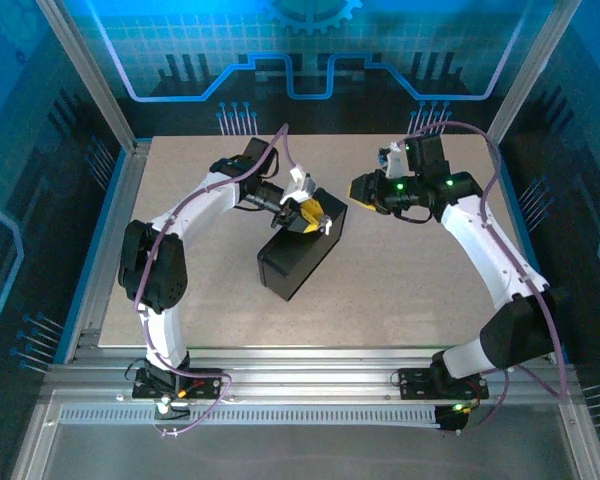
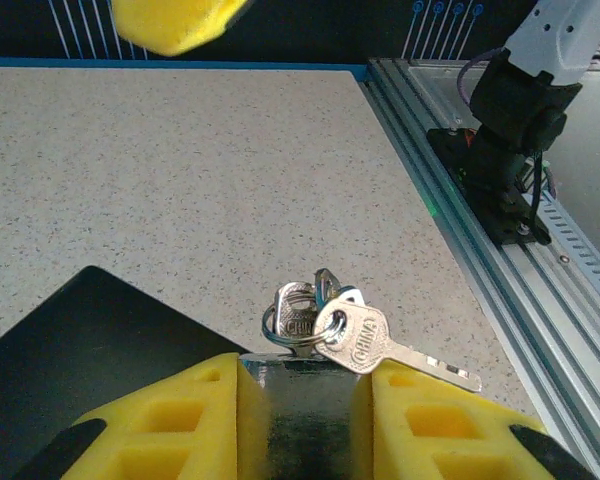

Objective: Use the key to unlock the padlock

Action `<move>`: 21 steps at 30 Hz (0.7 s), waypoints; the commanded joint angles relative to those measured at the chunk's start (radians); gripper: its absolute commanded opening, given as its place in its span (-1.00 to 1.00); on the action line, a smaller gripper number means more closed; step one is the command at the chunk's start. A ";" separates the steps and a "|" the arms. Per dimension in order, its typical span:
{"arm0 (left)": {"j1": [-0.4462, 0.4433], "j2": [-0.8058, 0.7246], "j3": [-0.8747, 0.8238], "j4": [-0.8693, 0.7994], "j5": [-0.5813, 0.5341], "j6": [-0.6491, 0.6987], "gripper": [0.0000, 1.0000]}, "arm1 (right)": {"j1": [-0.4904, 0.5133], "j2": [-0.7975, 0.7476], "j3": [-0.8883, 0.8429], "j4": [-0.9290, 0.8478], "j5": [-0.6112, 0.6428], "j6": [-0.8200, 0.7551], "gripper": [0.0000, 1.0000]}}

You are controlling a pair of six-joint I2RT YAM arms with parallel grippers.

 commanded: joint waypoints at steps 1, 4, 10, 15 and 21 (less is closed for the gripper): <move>0.011 -0.026 0.019 0.039 0.061 -0.033 -0.28 | 0.020 0.021 0.032 -0.088 0.025 -0.226 -0.25; 0.011 -0.014 0.029 0.027 0.059 -0.037 -0.22 | 0.051 0.000 0.009 -0.070 0.097 -0.330 -0.22; 0.011 0.026 0.045 -0.013 0.057 -0.032 -0.12 | 0.055 -0.020 -0.024 -0.029 0.108 -0.361 -0.23; 0.016 0.002 0.021 0.092 0.046 -0.122 -0.12 | 0.089 -0.018 -0.029 -0.043 0.073 -0.481 -0.22; 0.065 -0.038 0.028 0.249 -0.045 -0.431 -0.12 | 0.150 -0.073 -0.165 0.139 0.074 -0.711 -0.06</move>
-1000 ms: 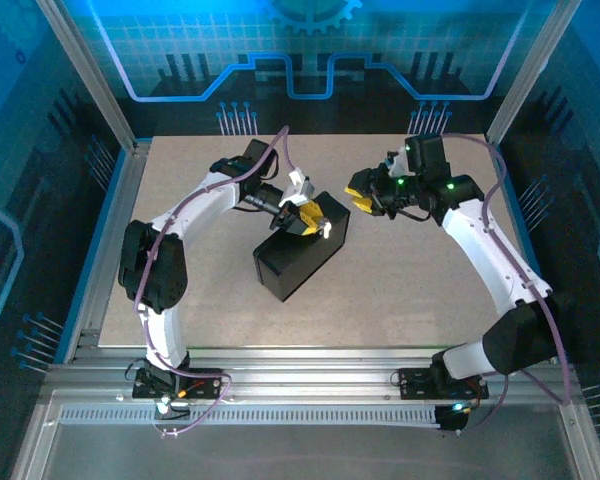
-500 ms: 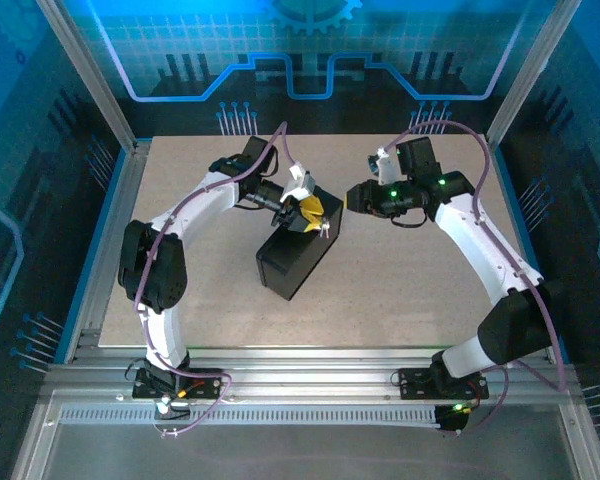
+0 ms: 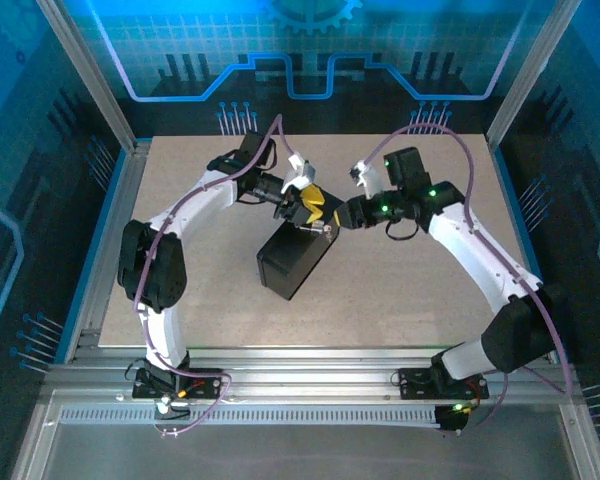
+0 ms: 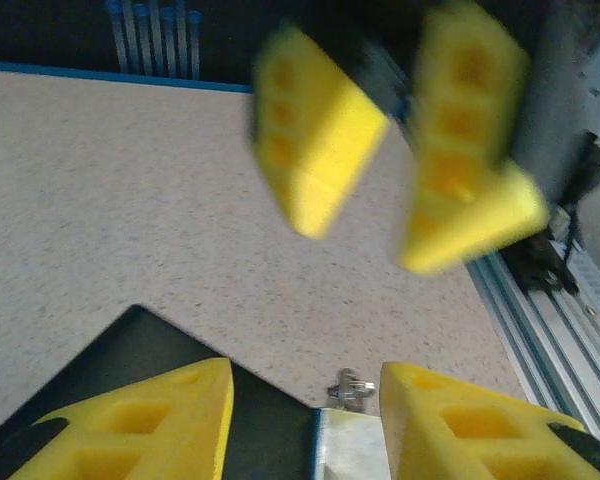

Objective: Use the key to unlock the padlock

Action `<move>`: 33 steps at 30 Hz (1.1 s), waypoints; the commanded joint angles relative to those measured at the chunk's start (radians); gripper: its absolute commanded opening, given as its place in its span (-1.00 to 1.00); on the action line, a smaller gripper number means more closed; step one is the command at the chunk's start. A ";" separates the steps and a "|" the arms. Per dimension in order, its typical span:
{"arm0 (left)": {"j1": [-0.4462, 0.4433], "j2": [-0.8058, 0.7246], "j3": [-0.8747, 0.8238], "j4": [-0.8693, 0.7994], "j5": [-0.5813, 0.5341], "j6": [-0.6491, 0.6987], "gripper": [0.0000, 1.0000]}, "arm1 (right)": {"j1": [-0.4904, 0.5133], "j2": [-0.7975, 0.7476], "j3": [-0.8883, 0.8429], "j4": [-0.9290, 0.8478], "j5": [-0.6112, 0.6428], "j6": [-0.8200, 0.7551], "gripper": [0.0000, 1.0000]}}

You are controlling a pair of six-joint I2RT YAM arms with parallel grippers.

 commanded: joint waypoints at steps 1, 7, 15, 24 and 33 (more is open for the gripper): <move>0.052 -0.037 0.028 0.086 -0.070 -0.249 -0.12 | 0.041 -0.056 -0.092 0.161 -0.019 -0.216 -0.03; 0.070 -0.039 0.089 -0.035 -0.246 -0.546 -0.19 | 0.048 -0.064 -0.162 0.348 -0.103 -0.412 0.23; 0.071 -0.128 -0.026 -0.062 -0.586 -0.902 -0.29 | 0.061 0.087 -0.032 0.198 -0.163 -0.582 0.23; 0.069 -0.284 -0.198 -0.168 -0.673 -0.926 -0.25 | 0.074 0.171 0.028 0.117 -0.172 -0.682 0.19; 0.029 -0.382 -0.298 -0.213 -0.676 -0.948 -0.25 | 0.088 0.186 0.013 0.093 -0.109 -0.744 -0.07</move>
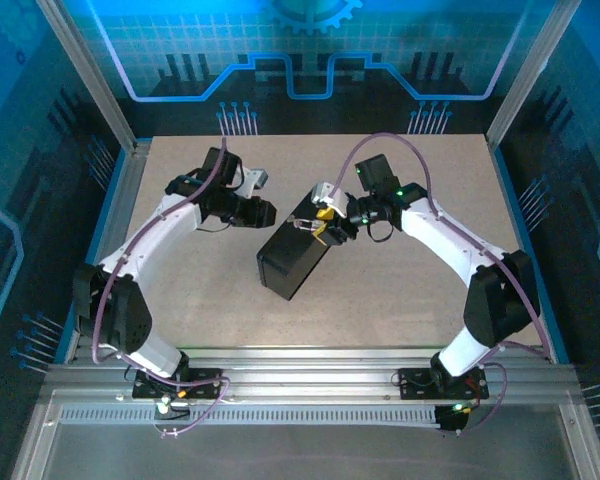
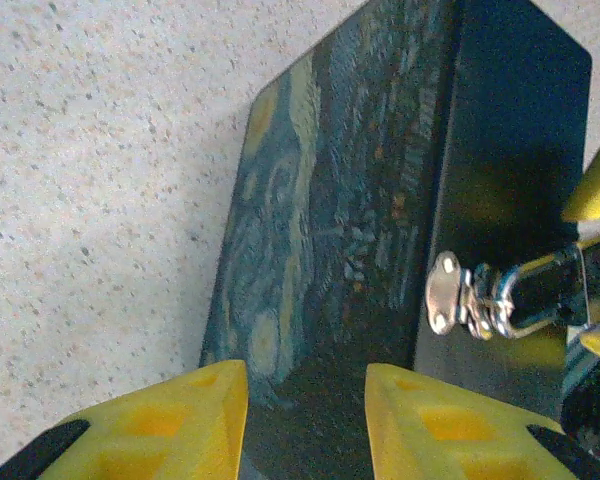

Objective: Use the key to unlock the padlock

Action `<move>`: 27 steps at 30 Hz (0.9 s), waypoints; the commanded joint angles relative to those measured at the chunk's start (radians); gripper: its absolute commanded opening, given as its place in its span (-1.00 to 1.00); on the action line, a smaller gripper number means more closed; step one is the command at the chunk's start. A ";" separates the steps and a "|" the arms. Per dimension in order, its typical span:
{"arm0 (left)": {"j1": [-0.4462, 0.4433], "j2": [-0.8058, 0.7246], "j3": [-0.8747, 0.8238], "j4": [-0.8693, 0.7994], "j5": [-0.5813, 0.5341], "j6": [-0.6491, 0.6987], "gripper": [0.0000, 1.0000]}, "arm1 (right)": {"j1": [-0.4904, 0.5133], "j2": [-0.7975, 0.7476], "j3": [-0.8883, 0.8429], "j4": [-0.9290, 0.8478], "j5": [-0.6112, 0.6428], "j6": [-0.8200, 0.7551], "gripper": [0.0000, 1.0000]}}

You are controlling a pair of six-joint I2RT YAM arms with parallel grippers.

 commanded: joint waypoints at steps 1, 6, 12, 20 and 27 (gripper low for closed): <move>-0.035 -0.042 -0.014 -0.062 -0.018 -0.012 -0.25 | 0.021 0.007 -0.002 -0.010 0.026 -0.048 -0.16; -0.071 -0.032 -0.015 -0.095 -0.039 0.001 -0.26 | 0.021 0.019 0.017 -0.014 0.042 -0.004 -0.56; -0.084 -0.029 -0.037 -0.090 -0.029 -0.002 -0.27 | -0.047 0.029 0.105 -0.041 -0.197 0.264 -0.72; -0.125 0.007 -0.023 -0.063 -0.001 -0.026 -0.29 | -0.070 0.049 0.086 0.170 -0.292 0.923 -0.87; -0.132 0.031 -0.013 0.011 0.042 -0.113 -0.33 | -0.025 0.018 -0.045 0.296 -0.181 1.267 -0.92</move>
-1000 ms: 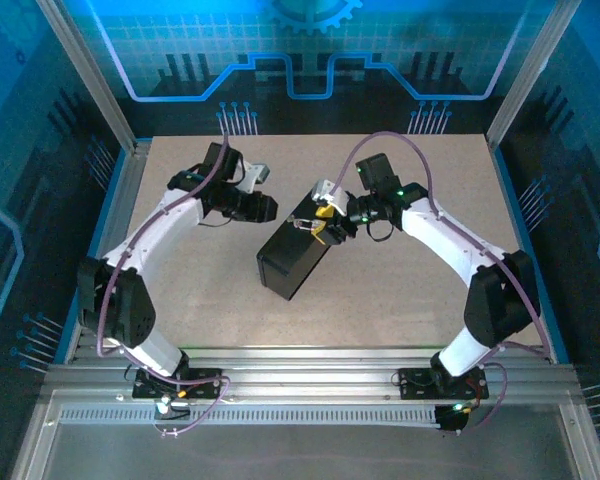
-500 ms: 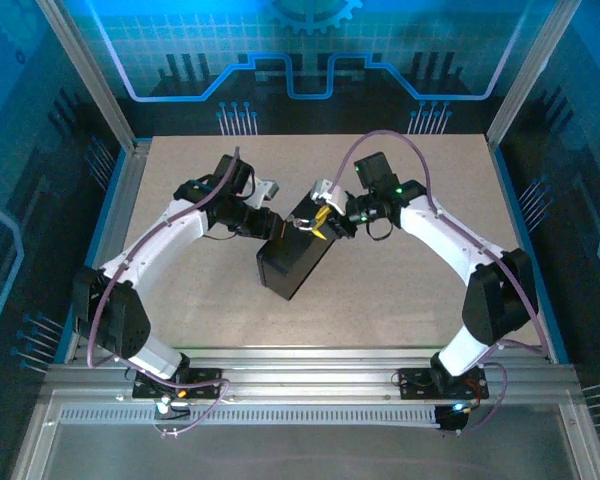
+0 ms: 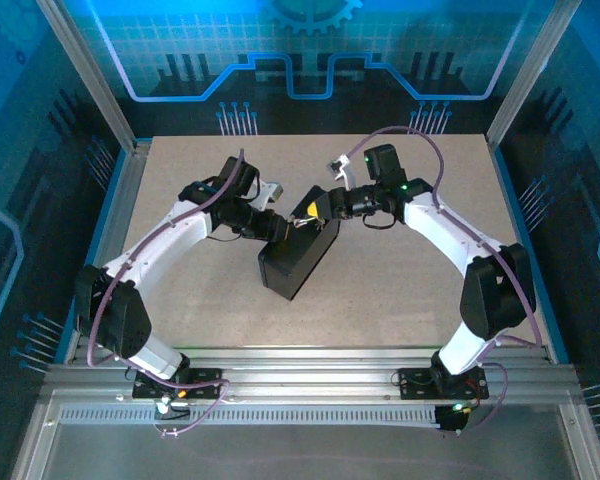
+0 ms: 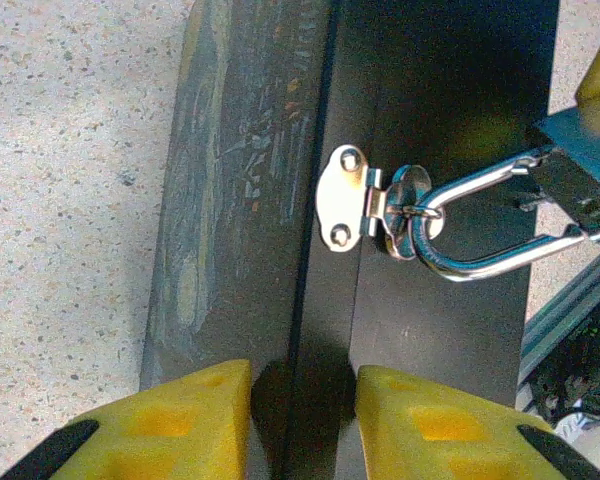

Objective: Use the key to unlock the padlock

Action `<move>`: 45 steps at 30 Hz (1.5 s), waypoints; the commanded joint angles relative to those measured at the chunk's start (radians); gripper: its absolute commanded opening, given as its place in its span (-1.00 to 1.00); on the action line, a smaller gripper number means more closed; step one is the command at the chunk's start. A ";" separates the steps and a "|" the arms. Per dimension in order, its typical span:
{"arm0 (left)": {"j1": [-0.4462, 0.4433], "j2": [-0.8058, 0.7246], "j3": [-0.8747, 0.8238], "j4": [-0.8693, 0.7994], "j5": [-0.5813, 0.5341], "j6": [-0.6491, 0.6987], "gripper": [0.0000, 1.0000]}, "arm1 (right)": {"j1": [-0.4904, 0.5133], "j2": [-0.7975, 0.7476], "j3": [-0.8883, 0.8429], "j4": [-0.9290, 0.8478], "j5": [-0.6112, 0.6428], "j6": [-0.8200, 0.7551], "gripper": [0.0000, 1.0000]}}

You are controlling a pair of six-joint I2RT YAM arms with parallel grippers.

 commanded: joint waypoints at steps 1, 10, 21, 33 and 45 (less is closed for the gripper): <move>-0.024 0.037 0.005 0.058 0.069 -0.086 -0.33 | 0.044 -0.034 -0.072 0.130 0.038 0.287 -0.91; -0.043 0.042 0.005 0.112 0.076 -0.158 -0.36 | 0.120 -0.107 -0.162 0.216 0.137 0.479 -0.97; -0.048 0.006 -0.005 0.098 0.014 -0.171 -0.38 | 0.095 -0.166 -0.208 0.147 0.219 0.652 -0.99; -0.053 0.036 0.041 0.056 -0.019 -0.143 -0.38 | 0.036 -0.069 -0.101 -0.215 0.288 0.479 -0.97; -0.053 0.048 0.050 0.025 -0.037 -0.126 -0.41 | -0.016 0.094 0.145 -0.500 0.375 0.219 -0.89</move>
